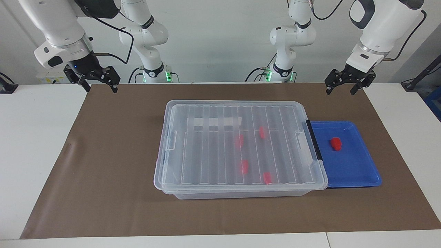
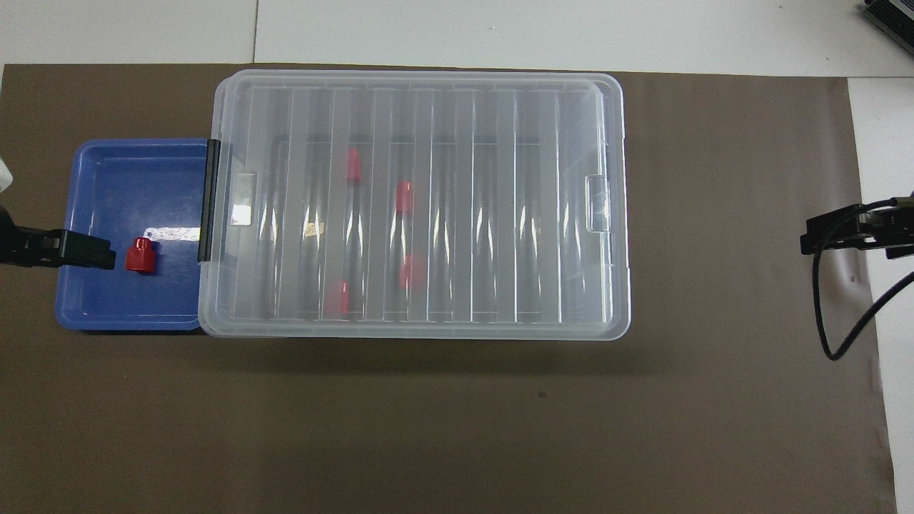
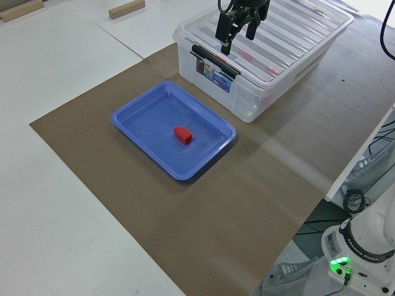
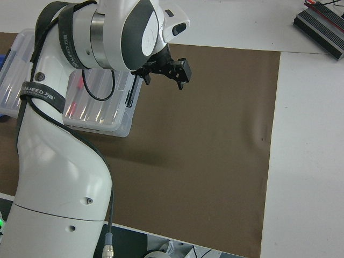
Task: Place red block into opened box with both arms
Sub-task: 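Reach the right gripper to the edge of the clear lid, then slide the lid away with the right gripper while the left gripper reaches the block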
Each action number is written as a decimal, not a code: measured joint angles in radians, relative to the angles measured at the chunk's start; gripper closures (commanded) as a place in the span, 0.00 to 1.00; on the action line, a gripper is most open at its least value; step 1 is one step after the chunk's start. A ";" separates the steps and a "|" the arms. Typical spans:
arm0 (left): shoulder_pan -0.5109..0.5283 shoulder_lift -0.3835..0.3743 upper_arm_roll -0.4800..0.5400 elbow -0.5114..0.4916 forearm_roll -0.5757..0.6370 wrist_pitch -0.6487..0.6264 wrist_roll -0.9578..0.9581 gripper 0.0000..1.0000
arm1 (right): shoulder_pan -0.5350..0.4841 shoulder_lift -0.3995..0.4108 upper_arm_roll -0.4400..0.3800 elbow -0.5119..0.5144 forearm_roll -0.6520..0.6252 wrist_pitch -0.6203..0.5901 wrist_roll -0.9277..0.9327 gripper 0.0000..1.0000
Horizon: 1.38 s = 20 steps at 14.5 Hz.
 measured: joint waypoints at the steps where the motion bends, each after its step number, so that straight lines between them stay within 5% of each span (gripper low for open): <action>1: 0.000 0.000 0.000 0.000 0.000 0.000 0.000 0.00 | 0.000 0.000 0.000 0.000 0.000 0.000 0.000 0.00; 7: 0.000 0.000 0.000 0.000 0.000 0.000 -0.025 0.00 | 0.000 0.000 0.000 -0.009 0.000 0.034 0.000 0.00; 10: 0.000 0.000 0.002 -0.004 0.000 0.012 -0.031 0.00 | 0.007 -0.003 0.002 -0.070 0.001 0.158 0.001 0.00; 17: 0.046 -0.022 0.019 -0.217 0.000 0.359 -0.034 0.00 | 0.163 0.113 0.014 -0.136 0.034 0.430 0.083 0.00; 20: 0.096 0.029 0.021 -0.269 0.000 0.484 -0.034 0.00 | 0.195 0.196 0.016 -0.138 0.037 0.522 0.084 0.00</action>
